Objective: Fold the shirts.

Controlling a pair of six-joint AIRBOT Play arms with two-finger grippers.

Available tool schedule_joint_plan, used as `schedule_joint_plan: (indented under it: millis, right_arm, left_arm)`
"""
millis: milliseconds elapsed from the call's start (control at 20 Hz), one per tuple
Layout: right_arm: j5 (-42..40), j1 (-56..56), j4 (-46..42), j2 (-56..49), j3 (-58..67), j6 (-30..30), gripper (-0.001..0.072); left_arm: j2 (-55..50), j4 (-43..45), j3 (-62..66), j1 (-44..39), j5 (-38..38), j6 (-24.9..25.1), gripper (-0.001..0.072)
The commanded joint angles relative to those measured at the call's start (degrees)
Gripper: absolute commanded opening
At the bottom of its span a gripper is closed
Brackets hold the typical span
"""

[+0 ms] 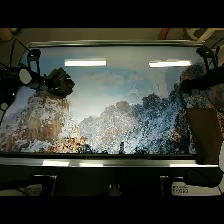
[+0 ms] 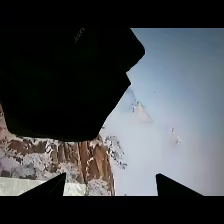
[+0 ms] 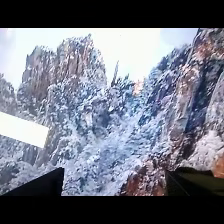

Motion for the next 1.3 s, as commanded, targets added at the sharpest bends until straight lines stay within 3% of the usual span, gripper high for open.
schedule_joint_plan:
  millis: [0,200,400,450,550,600,800,900,1100,1250]
  right_arm:
    - [-6.4,0.1,1.7,-0.6,0.0,0.4,0.0666]
    - [-3.4,0.1,2.0,-0.7,0.0,0.2,0.0666]
    - [-2.9,0.1,1.9,-0.7,0.0,-1.1,0.0666]
    - [-2.9,0.1,1.9,-0.7,0.0,-1.1,0.0666]
    - [-2.9,0.1,1.9,-0.6,0.0,-1.1,0.0665]
    - [-3.0,0.1,2.0,-0.5,0.1,-1.2,0.0664]
    - [-3.1,0.1,1.2,2.6,0.1,-6.1,0.0661]
    - [-3.1,0.1,0.2,6.0,0.1,-6.0,0.0660]
    - [1.3,0.1,1.4,14.7,0.1,-1.2,0.0658]
    - [5.7,0.1,1.5,21.6,0.1,-0.5,0.0658]
  left_arm:
    - [-8.3,1.5,6.6,4.2,4.5,-9.5,0.0675]
    - [-23.5,-3.1,22.6,12.7,-13.0,-9.4,0.0675]
    - [-29.1,-7.1,23.4,12.9,-13.0,-7.6,0.0672]
    - [-29.9,-7.1,23.4,12.7,-13.0,-7.6,0.0578]
    - [-29.9,-7.8,23.5,12.0,-13.2,-6.3,0.0081]
    - [-29.2,-9.4,23.9,11.5,-13.0,-2.8,0.0023]
    - [-18.0,-9.9,24.9,4.7,-9.4,10.4,0.0022]
    - [-9.3,-9.9,24.9,-1.6,-8.4,13.8,0.0022]
    - [2.0,-10.1,24.9,-18.6,-8.2,15.6,0.0022]
    - [0.7,-10.1,24.3,-32.4,-7.3,15.6,0.0022]
